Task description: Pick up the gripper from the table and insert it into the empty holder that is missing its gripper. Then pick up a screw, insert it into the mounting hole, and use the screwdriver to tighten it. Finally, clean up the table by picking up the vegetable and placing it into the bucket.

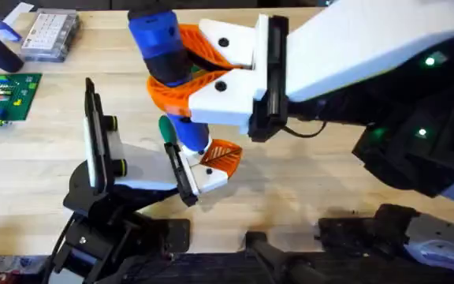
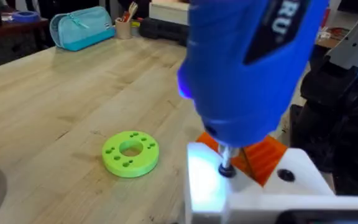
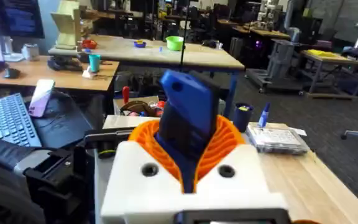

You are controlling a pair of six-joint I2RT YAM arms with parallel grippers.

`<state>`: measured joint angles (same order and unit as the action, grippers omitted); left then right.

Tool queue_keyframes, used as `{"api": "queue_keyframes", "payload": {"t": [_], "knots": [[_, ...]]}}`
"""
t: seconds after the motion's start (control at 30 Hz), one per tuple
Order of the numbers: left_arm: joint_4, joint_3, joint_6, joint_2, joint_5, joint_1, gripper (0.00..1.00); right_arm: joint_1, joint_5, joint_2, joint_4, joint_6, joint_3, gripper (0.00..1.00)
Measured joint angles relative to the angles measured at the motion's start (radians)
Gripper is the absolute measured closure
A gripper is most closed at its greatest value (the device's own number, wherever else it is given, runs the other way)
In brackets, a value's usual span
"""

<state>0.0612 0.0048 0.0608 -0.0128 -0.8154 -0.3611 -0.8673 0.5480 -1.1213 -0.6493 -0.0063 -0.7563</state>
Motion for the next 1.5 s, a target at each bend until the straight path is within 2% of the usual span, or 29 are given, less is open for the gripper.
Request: {"api": "queue_keyframes", "payload": {"t": [0.97, 1.23, 1.5], "knots": [[0.0, 0.0, 0.004, 0.0, 0.0, 0.0, 0.985, 0.006, 0.0, 0.0, 0.04, 0.003, 0.0, 0.95], [0.0, 0.0, 0.003, 0.0, 0.0, 0.0, 0.985, 0.006, 0.003, 0.001, -0.013, 0.003, 0.004, 0.948], [0.0, 0.0, 0.003, 0.0, 0.0, 0.0, 0.985, 0.025, 0.002, 0.104, -0.064, 0.003, 0.008, 0.95]]}}
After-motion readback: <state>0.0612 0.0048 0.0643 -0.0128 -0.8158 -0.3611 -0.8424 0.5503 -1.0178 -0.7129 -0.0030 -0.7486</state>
